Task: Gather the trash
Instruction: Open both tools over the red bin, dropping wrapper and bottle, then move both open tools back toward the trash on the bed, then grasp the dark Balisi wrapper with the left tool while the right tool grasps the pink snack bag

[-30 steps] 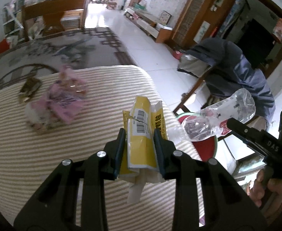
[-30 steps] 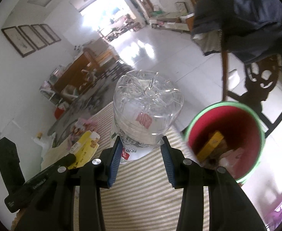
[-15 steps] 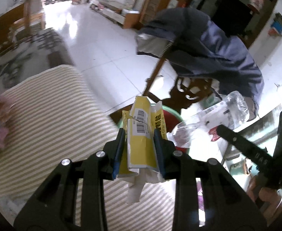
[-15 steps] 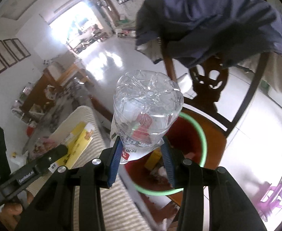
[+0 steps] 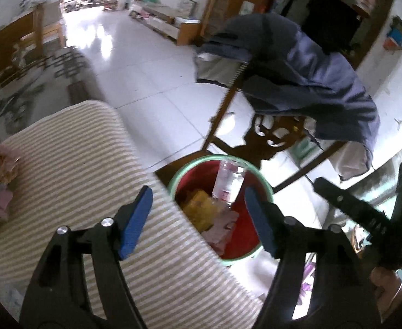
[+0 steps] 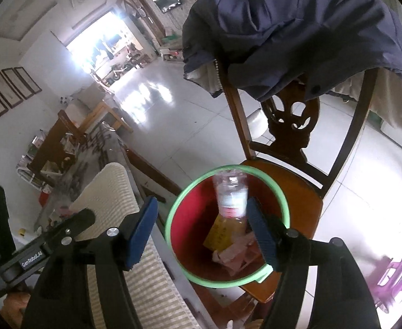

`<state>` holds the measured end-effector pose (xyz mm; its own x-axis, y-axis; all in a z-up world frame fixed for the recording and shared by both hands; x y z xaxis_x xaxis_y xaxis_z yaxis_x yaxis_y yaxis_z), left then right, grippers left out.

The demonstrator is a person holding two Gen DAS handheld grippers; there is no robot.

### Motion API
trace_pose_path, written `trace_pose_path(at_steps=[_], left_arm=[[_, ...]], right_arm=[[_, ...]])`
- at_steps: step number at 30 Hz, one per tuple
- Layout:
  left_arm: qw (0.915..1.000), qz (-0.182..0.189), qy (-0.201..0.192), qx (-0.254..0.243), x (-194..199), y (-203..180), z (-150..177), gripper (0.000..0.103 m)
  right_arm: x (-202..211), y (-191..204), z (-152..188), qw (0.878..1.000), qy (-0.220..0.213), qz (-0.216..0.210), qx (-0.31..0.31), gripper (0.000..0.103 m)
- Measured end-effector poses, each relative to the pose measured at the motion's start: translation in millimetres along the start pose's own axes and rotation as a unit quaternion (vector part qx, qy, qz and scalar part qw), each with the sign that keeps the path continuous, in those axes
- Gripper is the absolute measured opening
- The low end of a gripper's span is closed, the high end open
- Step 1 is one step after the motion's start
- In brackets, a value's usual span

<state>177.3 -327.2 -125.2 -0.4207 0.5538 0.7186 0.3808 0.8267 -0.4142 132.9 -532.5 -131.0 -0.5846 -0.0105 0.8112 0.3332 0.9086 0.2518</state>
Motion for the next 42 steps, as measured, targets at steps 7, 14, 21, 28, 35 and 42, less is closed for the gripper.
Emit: trace_pose_path(at_steps=[7,14,21,28,35,42], left_arm=[[0.9953,-0.068,-0.030,0.062,50,70,19,0.073],[0.9731,-0.184,-0.078,0.115,125,176,31,0.077],[0.9358,-0.319,-0.111,0.102,186,279,24,0.086],[0.9501,-0.294,-0.042,0.096,164,346,13,0.086],[0.9618,-0.253,0.010,0.103,132,382,4,0.082],[0.9662,-0.219,0.046,0.128,114,410,15,0.051]], right_arm=[[-8,28,8,1.000,0.018,-0.011,0.019,0.068],[-7,69,26,0.998,0.028,-0.026,0.050,0.068],[-3,102,50,0.997,0.035,-0.031,0.058,0.069],[6,145,83,0.996,0.042,-0.031,0.073,0.069],[20,174,124,0.995,0.050,-0.024,0.078,0.069],[33,199,149,0.994,0.049,-0.018,0.093,0.069]])
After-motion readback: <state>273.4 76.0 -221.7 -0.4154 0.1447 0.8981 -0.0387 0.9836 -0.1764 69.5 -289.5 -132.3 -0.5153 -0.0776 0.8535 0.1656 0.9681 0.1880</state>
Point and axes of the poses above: each gripper's, at about its wrist camera, not at the fingertips, and x roughly against the way its jaws point, y to its left, z to its underside, the point moved 3 cm from there along -x, roughly the way its jaws point, and after that the axes turned 13 degrees about z, right-handed, at the moved point
